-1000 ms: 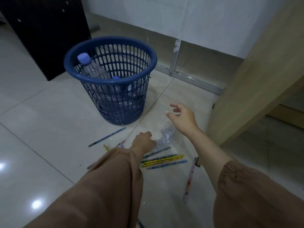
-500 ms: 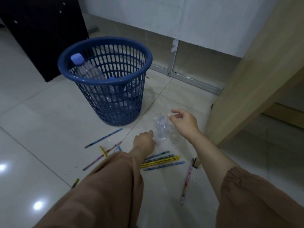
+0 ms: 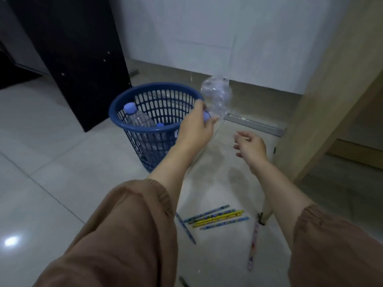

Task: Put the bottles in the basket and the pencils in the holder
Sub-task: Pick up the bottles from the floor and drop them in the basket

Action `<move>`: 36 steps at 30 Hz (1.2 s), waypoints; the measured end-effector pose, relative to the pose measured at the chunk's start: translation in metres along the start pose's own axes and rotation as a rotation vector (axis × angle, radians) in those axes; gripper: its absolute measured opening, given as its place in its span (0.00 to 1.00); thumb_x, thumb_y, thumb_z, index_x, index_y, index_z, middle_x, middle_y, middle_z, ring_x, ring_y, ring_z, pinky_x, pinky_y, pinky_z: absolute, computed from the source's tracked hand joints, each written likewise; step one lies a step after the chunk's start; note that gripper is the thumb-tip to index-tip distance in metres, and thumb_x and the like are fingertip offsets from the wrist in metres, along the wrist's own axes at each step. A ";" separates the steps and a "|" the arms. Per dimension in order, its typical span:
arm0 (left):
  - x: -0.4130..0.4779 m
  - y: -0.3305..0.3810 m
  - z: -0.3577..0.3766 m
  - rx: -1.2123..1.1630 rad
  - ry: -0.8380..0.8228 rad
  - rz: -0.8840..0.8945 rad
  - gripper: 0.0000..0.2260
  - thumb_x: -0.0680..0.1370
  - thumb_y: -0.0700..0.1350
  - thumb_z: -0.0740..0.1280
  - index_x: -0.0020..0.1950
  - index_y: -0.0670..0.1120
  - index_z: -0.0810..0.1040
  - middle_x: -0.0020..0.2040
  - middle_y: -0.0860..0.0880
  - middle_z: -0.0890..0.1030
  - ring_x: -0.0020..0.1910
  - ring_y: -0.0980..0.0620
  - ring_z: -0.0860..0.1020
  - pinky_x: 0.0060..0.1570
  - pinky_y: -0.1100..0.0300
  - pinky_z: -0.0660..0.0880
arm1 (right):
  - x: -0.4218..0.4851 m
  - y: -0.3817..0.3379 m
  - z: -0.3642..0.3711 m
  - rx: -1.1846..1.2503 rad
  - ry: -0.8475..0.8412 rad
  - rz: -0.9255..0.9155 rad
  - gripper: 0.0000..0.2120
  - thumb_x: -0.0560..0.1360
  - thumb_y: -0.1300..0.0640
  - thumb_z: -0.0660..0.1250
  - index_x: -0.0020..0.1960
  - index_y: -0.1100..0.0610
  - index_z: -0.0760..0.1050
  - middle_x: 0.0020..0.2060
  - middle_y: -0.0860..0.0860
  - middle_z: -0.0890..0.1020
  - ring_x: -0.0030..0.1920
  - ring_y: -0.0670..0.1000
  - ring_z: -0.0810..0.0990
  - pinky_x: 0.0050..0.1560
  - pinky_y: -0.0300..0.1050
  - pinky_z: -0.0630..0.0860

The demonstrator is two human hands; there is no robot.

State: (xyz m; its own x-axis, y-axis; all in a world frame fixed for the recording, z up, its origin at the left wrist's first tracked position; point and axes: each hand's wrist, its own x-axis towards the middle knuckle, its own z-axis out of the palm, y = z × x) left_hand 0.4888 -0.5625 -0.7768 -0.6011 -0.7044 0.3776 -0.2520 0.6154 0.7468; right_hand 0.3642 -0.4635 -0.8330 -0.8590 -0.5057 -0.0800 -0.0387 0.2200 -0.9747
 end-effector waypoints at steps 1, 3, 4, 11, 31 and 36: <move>0.005 0.002 -0.010 -0.037 0.046 -0.023 0.11 0.77 0.50 0.66 0.54 0.48 0.68 0.43 0.54 0.76 0.42 0.54 0.78 0.39 0.59 0.76 | -0.003 -0.003 0.002 -0.003 -0.013 -0.004 0.12 0.76 0.53 0.66 0.57 0.56 0.77 0.41 0.51 0.80 0.40 0.52 0.79 0.43 0.49 0.78; 0.015 -0.001 -0.027 -0.106 0.116 -0.116 0.12 0.77 0.52 0.65 0.52 0.48 0.66 0.43 0.52 0.76 0.39 0.52 0.77 0.36 0.58 0.75 | -0.009 -0.010 0.007 -0.019 -0.059 -0.011 0.12 0.76 0.52 0.65 0.58 0.56 0.77 0.41 0.51 0.80 0.42 0.53 0.79 0.43 0.49 0.77; 0.018 -0.004 -0.035 -0.158 0.143 -0.188 0.12 0.77 0.53 0.65 0.49 0.47 0.66 0.44 0.48 0.78 0.38 0.50 0.77 0.35 0.57 0.74 | -0.013 -0.013 0.010 -0.034 -0.094 -0.011 0.13 0.77 0.51 0.65 0.58 0.56 0.77 0.43 0.52 0.81 0.43 0.53 0.80 0.44 0.49 0.78; 0.025 -0.017 -0.049 -0.596 0.328 -0.619 0.15 0.78 0.58 0.63 0.48 0.47 0.66 0.44 0.42 0.80 0.31 0.49 0.79 0.31 0.58 0.80 | -0.032 -0.025 0.034 -0.019 -0.219 0.031 0.09 0.78 0.49 0.64 0.54 0.52 0.74 0.51 0.53 0.82 0.51 0.53 0.82 0.53 0.53 0.79; -0.081 -0.027 0.075 -0.254 -0.174 -0.674 0.23 0.76 0.60 0.62 0.63 0.45 0.71 0.59 0.42 0.78 0.54 0.40 0.80 0.56 0.44 0.77 | -0.043 0.028 -0.007 -0.339 -0.210 0.237 0.09 0.76 0.52 0.65 0.43 0.58 0.75 0.38 0.56 0.80 0.33 0.53 0.80 0.36 0.48 0.79; -0.161 -0.070 0.108 -0.030 -0.408 -0.720 0.20 0.78 0.56 0.63 0.57 0.40 0.75 0.57 0.39 0.79 0.56 0.41 0.77 0.51 0.56 0.72 | -0.070 0.100 -0.032 -1.086 -0.512 0.480 0.14 0.76 0.52 0.65 0.42 0.64 0.78 0.41 0.59 0.83 0.43 0.58 0.85 0.36 0.44 0.79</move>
State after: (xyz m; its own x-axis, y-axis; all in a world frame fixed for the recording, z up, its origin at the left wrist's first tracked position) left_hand 0.5210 -0.4544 -0.9491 -0.5302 -0.7349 -0.4230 -0.6635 0.0489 0.7466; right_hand 0.4041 -0.3792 -0.9185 -0.6193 -0.3951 -0.6785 -0.3825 0.9065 -0.1787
